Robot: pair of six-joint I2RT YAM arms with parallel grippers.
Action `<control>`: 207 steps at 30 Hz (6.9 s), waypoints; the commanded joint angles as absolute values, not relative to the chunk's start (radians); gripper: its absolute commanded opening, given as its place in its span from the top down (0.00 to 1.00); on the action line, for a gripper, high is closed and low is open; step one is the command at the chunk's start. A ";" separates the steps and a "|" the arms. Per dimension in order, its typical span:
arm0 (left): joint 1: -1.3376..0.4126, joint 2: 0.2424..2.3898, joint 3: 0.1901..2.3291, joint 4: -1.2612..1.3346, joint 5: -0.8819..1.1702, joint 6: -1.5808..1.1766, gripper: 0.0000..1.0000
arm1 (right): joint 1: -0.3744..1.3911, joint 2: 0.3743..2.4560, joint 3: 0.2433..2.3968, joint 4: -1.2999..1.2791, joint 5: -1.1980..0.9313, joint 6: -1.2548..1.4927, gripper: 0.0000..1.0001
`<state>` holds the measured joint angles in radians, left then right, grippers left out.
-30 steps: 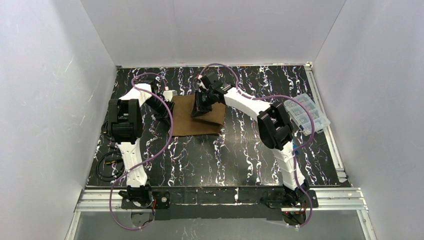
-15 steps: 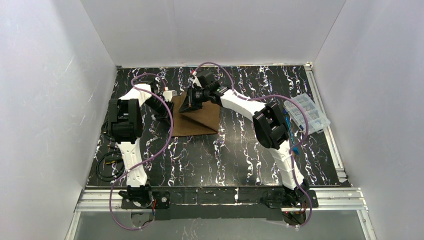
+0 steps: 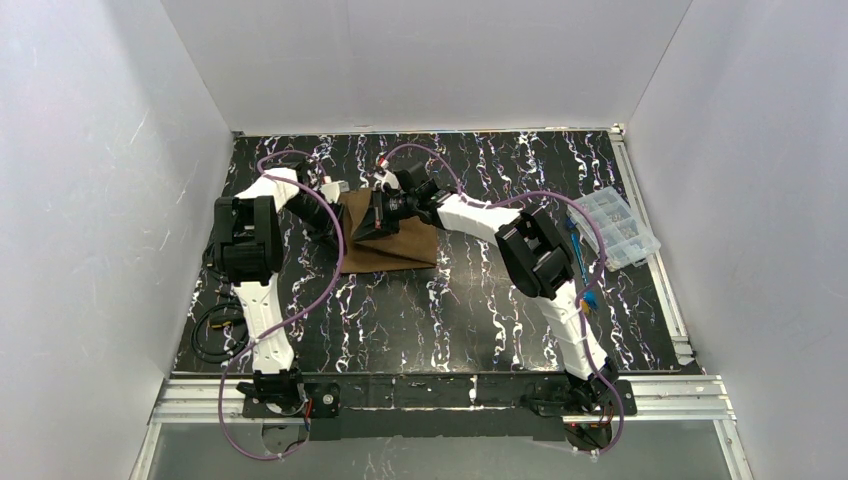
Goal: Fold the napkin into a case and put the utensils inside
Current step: Fold the rectangle-folded napkin at the center of the board, then smooth out the square-folded napkin at the center of the board.
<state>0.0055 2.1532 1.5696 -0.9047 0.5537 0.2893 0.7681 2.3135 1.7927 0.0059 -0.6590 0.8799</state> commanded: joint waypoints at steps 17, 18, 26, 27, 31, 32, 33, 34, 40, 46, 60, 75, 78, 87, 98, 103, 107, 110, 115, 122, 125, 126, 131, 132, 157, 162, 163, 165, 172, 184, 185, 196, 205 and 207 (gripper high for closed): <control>0.043 2.170 1.585 -0.935 0.600 0.238 0.76 | 0.781 2.393 1.729 0.100 -0.712 0.870 0.98; 0.044 2.174 1.583 -0.934 0.599 0.235 0.76 | 0.782 2.390 1.732 0.091 -0.708 0.861 0.98; 0.048 2.181 1.577 -0.928 0.586 0.231 0.77 | 0.818 2.390 1.812 -0.035 -0.692 0.765 0.97; 0.049 2.180 1.577 -0.928 0.586 0.232 0.77 | 0.824 2.394 1.815 -0.048 -0.685 0.759 0.97; 0.050 2.180 1.575 -0.927 0.589 0.233 0.77 | 0.839 2.403 1.831 -0.089 -0.642 0.737 0.95; 0.049 2.180 1.575 -0.927 0.588 0.234 0.77 | 0.842 2.404 1.841 -0.108 -0.625 0.724 0.95; 0.049 2.180 1.575 -0.927 0.588 0.234 0.77 | 0.845 2.404 1.854 -0.134 -0.612 0.713 0.93; 0.050 2.180 1.575 -0.926 0.588 0.235 0.77 | 0.848 2.404 1.866 -0.155 -0.592 0.697 0.91; 0.051 2.176 1.587 -0.939 0.584 0.240 0.77 | 0.854 2.398 1.888 -0.241 -0.521 0.644 0.59; 0.082 2.160 1.645 -1.009 0.573 0.270 0.76 | 0.850 2.383 1.934 -0.248 -0.524 0.656 0.48; 0.078 2.091 1.762 -1.185 0.641 0.347 0.75 | 0.664 2.196 1.849 -0.198 -0.625 0.687 0.65; -0.211 2.104 1.634 -1.052 0.628 0.319 0.77 | 0.564 2.199 1.528 -0.167 -0.734 0.615 0.90; -0.212 2.098 1.571 -1.001 0.543 0.339 0.79 | 0.564 2.215 1.510 -0.160 -0.725 0.615 0.90; -0.210 2.046 1.437 -0.900 0.361 0.390 0.81 | 0.541 2.226 1.452 -0.170 -0.716 0.610 0.90; -0.210 2.047 1.481 -0.922 0.394 0.374 0.81 | 0.469 2.349 1.828 -0.125 -0.810 0.742 0.84; -0.210 2.052 1.468 -0.922 0.394 0.381 0.81 | 0.445 2.474 1.908 -0.061 -0.779 0.806 0.87; -0.210 2.058 1.470 -0.930 0.395 0.396 0.81 | 0.429 2.547 1.918 -0.038 -0.733 0.819 0.89; -0.210 2.063 1.466 -0.933 0.385 0.409 0.81 | 0.423 2.575 1.922 -0.069 -0.702 0.790 0.90; -0.210 2.071 1.461 -0.936 0.377 0.426 0.81 | 0.418 2.547 1.859 0.154 -0.772 0.926 0.89; -0.210 2.078 1.457 -0.951 0.378 0.450 0.82 | 0.390 2.631 2.091 0.039 -0.769 0.897 0.87; -0.210 2.079 1.452 -0.954 0.382 0.458 0.82 | 0.375 2.668 2.091 0.042 -0.766 0.905 0.88; -0.210 2.081 1.450 -0.954 0.381 0.461 0.83 | 0.371 2.679 2.091 0.040 -0.762 0.902 0.88; -0.210 2.092 1.452 -0.961 0.377 0.472 0.83 | 0.359 2.727 2.116 0.014 -0.738 0.884 0.89; -0.210 2.094 1.452 -0.962 0.378 0.472 0.83 | 0.358 2.736 2.125 0.012 -0.730 0.885 0.89; -0.210 2.100 1.447 -0.957 0.379 0.478 0.84 | 0.432 2.319 1.541 0.201 -0.762 0.822 0.82; -0.210 2.093 1.441 -0.959 0.375 0.483 0.84 | 0.422 2.381 1.517 0.169 -0.742 0.798 0.86; -0.210 2.090 1.440 -0.959 0.376 0.484 0.84 | 0.419 2.391 1.509 0.174 -0.741 0.801 0.86; -0.210 2.086 1.439 -0.961 0.383 0.490 0.84 | 0.414 2.398 1.493 0.180 -0.745 0.800 0.87; -0.210 2.075 1.459 -0.982 0.399 0.499 0.82 | 0.417 2.288 1.445 0.173 -0.784 0.773 0.80; -0.210 2.083 1.464 -0.985 0.394 0.494 0.82 | 0.481 2.082 1.106 0.329 -0.821 0.832 0.80; -0.210 2.085 1.465 -0.986 0.394 0.493 0.82 | 0.484 2.090 1.084 0.356 -0.828 0.848 0.80; -0.210 2.079 1.457 -0.989 0.402 0.492 0.82 | 0.488 2.134 1.101 0.144 -0.774 0.701 0.83; -0.220 2.043 1.399 -1.018 0.454 0.542 0.82 | 0.489 1.986 0.944 0.057 -0.680 0.672 0.87; -0.223 2.031 1.382 -1.031 0.466 0.555 0.81 | 0.496 1.945 0.885 0.075 -0.665 0.691 0.87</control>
